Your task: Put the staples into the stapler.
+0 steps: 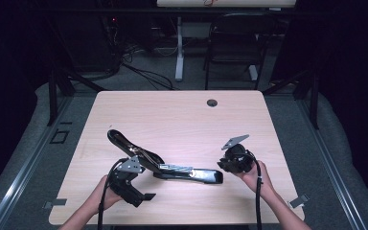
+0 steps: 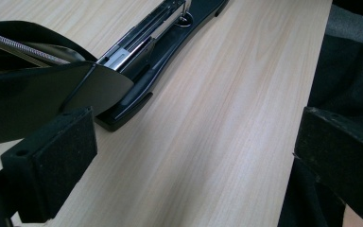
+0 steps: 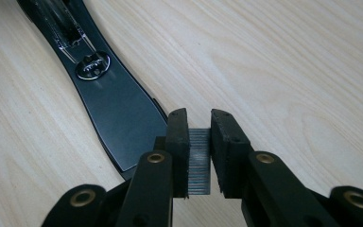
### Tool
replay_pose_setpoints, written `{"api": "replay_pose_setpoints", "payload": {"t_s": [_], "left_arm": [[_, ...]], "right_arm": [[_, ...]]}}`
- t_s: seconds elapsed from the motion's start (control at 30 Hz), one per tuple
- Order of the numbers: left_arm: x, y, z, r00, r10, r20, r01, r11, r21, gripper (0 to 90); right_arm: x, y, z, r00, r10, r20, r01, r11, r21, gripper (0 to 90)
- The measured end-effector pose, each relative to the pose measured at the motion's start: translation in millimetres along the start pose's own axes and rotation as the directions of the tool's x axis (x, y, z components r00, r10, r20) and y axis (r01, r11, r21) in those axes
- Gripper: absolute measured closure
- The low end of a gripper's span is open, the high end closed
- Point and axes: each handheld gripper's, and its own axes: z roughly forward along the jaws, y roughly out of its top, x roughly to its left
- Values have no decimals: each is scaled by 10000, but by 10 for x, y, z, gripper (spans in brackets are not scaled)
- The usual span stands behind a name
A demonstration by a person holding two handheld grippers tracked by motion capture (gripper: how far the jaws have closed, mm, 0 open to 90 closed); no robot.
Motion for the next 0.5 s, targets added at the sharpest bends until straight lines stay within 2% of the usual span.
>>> {"api": "replay_pose_setpoints", "payload": {"t_s": [0.03,0.5], "left_arm": [[-2,4,-8,9998,182,-104,-182,9998,-67,0],[-3,8,-11,9996,247,-168,-249,9996,-148,0]], "right_arm": [[27,18,16,9999,-113,37,113,9999,66,781],[78,38,7,9996,-276,61,276,9996,-34,781]]}}
